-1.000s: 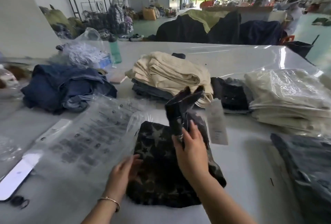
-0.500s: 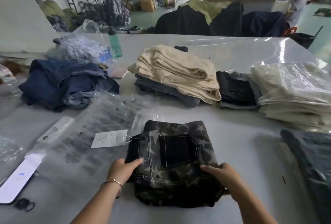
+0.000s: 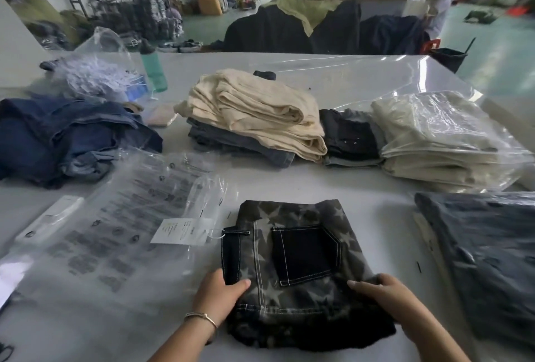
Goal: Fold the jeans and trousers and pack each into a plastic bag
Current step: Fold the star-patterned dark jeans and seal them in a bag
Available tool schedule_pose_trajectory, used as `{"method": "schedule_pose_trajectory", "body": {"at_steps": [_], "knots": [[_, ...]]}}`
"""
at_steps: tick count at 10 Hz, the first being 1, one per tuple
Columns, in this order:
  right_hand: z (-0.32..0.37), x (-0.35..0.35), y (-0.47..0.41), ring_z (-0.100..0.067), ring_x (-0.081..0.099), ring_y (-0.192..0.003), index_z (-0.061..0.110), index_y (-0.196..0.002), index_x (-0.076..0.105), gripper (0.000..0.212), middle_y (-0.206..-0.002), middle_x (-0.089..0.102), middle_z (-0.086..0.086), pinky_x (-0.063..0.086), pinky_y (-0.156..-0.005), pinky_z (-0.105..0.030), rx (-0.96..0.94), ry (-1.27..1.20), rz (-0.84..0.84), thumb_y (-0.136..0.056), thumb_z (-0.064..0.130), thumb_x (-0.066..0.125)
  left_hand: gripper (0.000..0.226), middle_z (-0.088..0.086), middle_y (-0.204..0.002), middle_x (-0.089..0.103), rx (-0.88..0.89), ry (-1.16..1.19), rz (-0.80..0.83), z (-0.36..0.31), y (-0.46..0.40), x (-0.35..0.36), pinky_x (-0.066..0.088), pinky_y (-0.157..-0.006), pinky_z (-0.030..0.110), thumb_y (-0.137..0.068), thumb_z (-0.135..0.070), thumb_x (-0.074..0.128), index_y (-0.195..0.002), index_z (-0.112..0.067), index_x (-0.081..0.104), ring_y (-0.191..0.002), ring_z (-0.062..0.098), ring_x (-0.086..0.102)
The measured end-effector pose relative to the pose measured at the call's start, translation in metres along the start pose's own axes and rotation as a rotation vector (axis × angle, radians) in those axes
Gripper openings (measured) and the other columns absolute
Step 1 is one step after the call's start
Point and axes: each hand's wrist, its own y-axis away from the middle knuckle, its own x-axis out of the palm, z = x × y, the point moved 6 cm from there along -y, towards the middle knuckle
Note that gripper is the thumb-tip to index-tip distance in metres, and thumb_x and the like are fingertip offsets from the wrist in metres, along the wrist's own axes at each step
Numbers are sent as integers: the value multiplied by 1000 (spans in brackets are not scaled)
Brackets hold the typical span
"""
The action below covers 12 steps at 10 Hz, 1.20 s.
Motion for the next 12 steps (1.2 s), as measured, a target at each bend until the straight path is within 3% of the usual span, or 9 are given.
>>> {"method": "schedule_pose_trajectory", "body": {"at_steps": [1,3,5,7,8,9,10,11,12], "knots": [[4,5,1,-26,66,-80,7,-88,63,29,-84,69,-11,55,-76,-37,-60,51,-84,-71,19,82,75,13,-126,55,-114,19,-39,-2,2,-1,42,-91,32,-74,-41,77,-128,-4,41,-116,30,54],[21,-15,1,-18,67,-76,25,-80,66,19,-76,72,3,54,-77,-34,-172,160,-137,-70,14,78,42,13,-86,72,-225,470,265,-18,-1,7,57,-81,39,-57,-17,85,-92,-1,66,-83,31,67],[12,-14,-15,-24,65,-78,6,-91,65,34,-84,68,-9,53,-68,-29,-18,284,-65,-67,25,80,68,10,-91,63,-199,281,210,-16,19,19,46,-62,24,-41,-31,70,-101,-2,58,-80,20,59],[67,1,7,-25,63,-87,20,-100,60,17,-92,65,-3,43,-64,-28,-236,605,-185,-85,26,58,36,7,-92,66,-92,223,130,-22,23,20,46,-64,28,-66,-22,78,-95,-10,60,-82,19,61],[98,44,28,-29,62,-104,25,-115,55,30,-116,66,-8,45,-76,-31,-399,738,-210,-89,36,44,18,2,-86,70,68,205,90,-34,21,26,53,-76,32,-70,-15,74,-85,-17,65,-83,20,66],[107,104,46,-28,59,-113,16,-126,49,86,-124,62,-9,43,-86,-35,-332,716,-72,-74,83,33,11,-10,-81,71,352,362,115,-61,40,24,52,-76,31,-74,-25,75,-81,-27,68,-77,2,66],[111,133,53,-28,56,-116,9,-133,41,119,-128,58,-11,44,-93,-37,-171,665,-19,-50,96,37,34,-16,-90,73,1128,-651,-524,-90,68,-1,51,-86,23,-65,-60,73,-92,-38,75,-87,-7,64],[114,137,52,-33,52,-121,4,-141,31,121,-133,52,-14,43,-102,-45,-47,688,-61,-50,82,53,35,8,-99,67,485,106,618,-25,46,1,51,-82,33,-71,-19,73,-104,-13,67,-89,21,61],[113,142,53,-40,42,-128,2,-147,18,108,-143,39,-21,37,-104,-57,33,709,-121,-65,57,63,19,0,-91,67,357,89,600,-12,40,-24,51,-64,18,-80,-14,72,-99,-16,68,-84,12,60]]}}
